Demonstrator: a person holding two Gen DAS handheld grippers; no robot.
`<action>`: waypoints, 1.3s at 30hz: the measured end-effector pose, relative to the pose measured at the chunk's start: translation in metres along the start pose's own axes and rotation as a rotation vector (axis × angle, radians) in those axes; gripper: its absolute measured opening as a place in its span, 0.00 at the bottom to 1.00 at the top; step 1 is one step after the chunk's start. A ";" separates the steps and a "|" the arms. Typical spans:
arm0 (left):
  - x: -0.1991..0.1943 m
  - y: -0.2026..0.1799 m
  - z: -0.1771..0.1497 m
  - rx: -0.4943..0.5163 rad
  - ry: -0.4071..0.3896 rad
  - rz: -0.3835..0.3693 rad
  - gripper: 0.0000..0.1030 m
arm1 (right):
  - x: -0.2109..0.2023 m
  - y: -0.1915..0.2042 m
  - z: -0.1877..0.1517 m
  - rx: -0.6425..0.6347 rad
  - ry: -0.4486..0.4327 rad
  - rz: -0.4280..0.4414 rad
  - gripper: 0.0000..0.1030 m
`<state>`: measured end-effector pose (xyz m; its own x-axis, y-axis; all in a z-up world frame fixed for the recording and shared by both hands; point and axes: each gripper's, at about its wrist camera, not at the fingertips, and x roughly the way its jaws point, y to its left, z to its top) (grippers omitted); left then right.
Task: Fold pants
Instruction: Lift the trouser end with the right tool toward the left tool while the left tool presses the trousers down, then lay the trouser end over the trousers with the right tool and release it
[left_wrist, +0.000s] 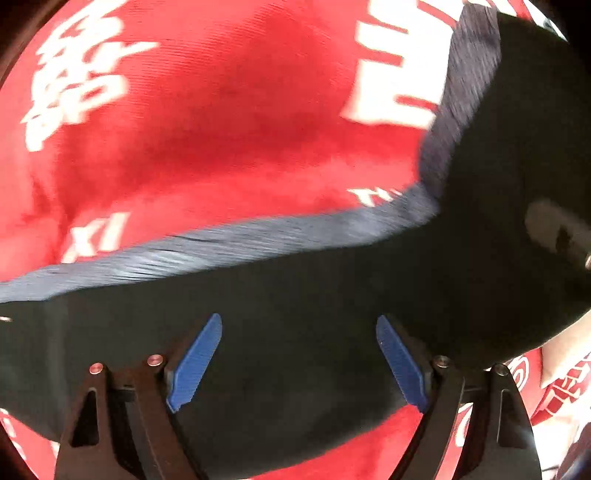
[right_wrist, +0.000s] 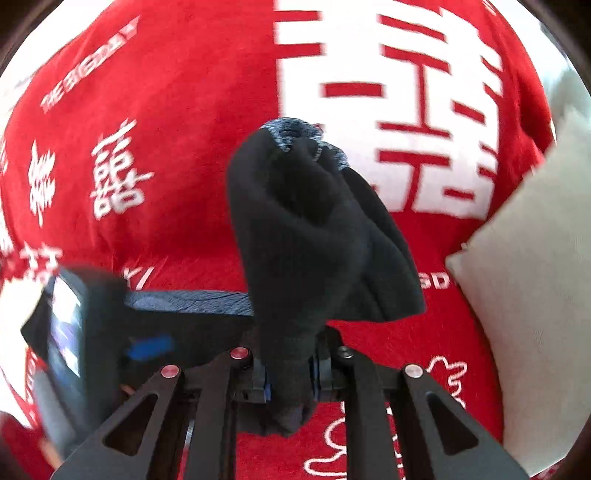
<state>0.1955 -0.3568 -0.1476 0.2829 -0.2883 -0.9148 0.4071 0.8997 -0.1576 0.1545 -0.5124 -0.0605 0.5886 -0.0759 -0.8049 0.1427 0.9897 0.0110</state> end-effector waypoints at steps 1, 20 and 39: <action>-0.006 0.019 0.001 -0.010 -0.001 0.020 0.85 | 0.002 0.011 -0.001 -0.027 0.002 -0.011 0.15; -0.027 0.227 -0.034 -0.185 0.098 0.256 0.85 | 0.067 0.217 -0.097 -0.611 0.143 -0.284 0.48; -0.015 0.124 -0.001 -0.062 0.247 -0.226 0.85 | 0.019 0.045 -0.054 0.136 0.266 -0.033 0.56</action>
<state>0.2404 -0.2405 -0.1536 -0.0304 -0.4012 -0.9155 0.3794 0.8427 -0.3820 0.1288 -0.4627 -0.1073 0.3553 -0.0560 -0.9331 0.2743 0.9605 0.0468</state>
